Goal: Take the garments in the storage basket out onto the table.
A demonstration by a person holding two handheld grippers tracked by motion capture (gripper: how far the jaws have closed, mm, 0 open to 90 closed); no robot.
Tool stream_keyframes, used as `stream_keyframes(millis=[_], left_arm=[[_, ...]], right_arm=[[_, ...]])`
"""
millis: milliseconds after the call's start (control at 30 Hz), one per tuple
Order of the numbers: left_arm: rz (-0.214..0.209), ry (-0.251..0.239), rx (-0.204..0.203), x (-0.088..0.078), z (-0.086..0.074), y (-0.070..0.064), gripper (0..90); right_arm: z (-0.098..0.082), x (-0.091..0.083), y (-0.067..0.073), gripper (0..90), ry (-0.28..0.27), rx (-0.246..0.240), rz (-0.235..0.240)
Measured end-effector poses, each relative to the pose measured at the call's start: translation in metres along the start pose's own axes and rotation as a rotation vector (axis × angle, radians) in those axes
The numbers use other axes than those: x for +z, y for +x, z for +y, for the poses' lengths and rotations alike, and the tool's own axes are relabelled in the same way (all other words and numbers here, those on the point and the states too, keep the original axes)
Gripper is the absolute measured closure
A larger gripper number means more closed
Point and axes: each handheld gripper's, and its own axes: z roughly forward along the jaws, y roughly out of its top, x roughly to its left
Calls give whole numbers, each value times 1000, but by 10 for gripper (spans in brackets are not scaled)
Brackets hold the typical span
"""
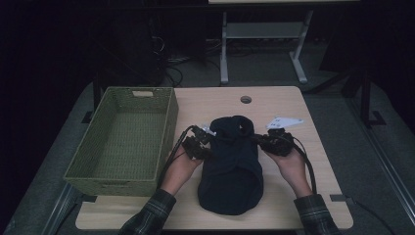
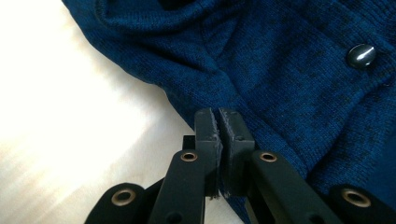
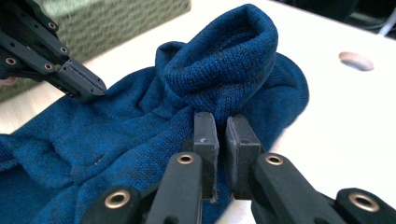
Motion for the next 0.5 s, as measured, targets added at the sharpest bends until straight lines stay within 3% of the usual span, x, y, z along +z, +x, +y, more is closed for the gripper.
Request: stream_keyframes(millis=[200, 400, 500], left_arm=[[14, 46, -3, 13, -9, 2, 864], [31, 46, -13, 19, -13, 1, 831], [41, 14, -23, 13, -13, 1, 739]], right_arm=[[-14, 29, 3, 834, 85, -21, 11], [-23, 44, 2, 822, 142, -13, 26], [-24, 47, 3, 691, 158, -15, 23]])
